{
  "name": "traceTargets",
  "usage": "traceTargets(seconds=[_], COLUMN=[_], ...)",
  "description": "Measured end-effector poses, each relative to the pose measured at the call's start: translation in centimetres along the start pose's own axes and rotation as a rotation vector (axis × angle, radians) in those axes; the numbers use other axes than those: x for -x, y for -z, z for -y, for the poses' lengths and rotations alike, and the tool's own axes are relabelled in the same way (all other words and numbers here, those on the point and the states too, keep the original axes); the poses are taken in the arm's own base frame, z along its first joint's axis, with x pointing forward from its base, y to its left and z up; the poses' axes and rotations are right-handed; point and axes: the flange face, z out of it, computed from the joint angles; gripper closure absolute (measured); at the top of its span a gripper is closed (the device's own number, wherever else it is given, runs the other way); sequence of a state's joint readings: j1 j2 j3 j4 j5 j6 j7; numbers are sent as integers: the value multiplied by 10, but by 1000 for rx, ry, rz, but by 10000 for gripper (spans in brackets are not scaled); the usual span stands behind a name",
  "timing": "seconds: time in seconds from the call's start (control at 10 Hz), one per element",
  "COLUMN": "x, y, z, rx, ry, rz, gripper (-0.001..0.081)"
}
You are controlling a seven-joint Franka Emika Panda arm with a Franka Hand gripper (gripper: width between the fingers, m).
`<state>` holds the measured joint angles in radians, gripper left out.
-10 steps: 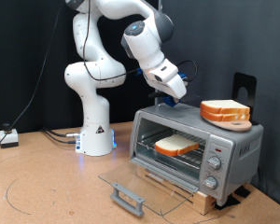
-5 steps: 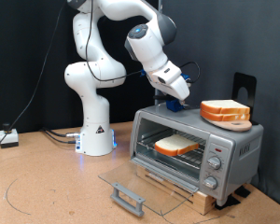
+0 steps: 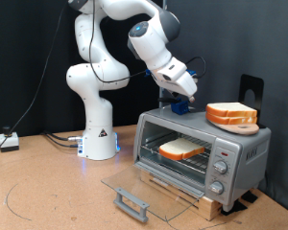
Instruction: Make a piece of toast with the oven
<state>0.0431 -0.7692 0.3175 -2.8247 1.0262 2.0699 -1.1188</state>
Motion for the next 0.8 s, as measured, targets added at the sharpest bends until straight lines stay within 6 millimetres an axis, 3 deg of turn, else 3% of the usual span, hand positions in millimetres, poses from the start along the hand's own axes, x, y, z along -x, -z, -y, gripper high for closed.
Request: traceTargets(seconds=[0.2, 0.4, 0.8], x=[-4, -5, 11], y=[21, 23, 64], z=[6, 3, -40], rx=[27, 17, 49], ry=[22, 21, -83], rz=[-51, -36, -116], gripper=[-1, -1, -1])
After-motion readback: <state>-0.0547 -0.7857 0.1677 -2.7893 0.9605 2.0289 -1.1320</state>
